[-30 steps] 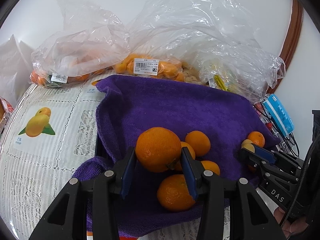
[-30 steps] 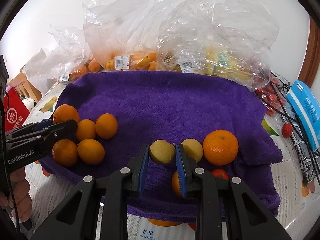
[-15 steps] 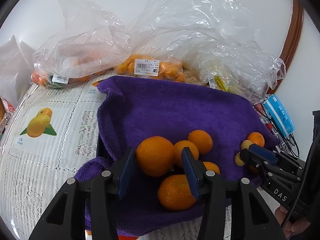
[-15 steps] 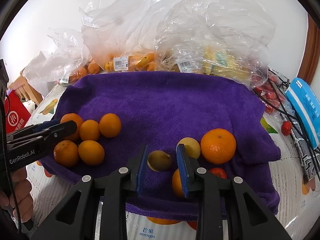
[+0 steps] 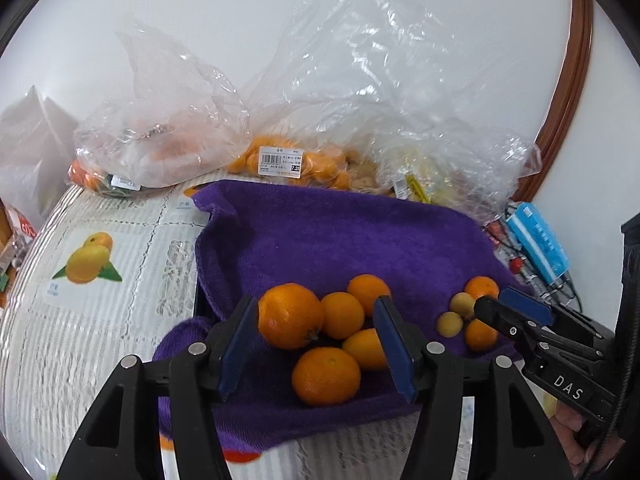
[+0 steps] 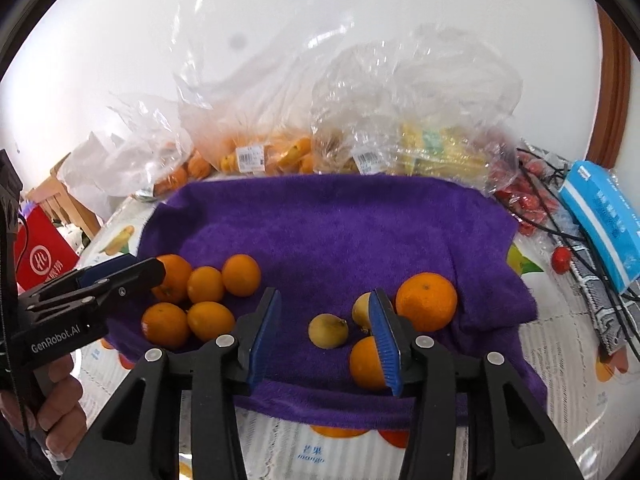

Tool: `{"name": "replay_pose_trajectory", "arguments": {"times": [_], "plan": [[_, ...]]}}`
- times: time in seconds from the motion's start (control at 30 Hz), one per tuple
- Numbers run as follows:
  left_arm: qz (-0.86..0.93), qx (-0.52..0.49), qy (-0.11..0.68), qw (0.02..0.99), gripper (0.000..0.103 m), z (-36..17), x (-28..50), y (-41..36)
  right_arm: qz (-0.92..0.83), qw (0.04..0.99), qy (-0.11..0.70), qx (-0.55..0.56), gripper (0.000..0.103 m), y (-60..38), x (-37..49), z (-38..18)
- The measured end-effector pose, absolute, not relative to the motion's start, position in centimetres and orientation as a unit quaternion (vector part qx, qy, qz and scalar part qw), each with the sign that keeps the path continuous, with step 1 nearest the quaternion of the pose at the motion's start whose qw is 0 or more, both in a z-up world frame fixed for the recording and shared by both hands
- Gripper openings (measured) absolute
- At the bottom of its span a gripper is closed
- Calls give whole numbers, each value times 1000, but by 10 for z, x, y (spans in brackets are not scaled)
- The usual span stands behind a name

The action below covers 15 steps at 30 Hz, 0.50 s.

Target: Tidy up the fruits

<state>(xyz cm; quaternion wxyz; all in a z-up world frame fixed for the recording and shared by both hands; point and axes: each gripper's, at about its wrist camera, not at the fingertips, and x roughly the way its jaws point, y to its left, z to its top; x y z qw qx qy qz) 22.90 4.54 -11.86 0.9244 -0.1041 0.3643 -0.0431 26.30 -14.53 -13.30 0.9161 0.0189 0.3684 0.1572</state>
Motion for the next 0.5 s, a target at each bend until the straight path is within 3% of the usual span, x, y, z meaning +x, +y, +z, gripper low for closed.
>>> {"name": "replay_pose_trajectory", "arguments": {"times": [0.13,0.5], "plan": [[-49,-116,367,922,61,-112,212,46,147,920,363,17,47,-153,240,-115],[-26,-90,361,928,75,-82,139,33,112,933,342,12,63,-177,160,-75]]}}
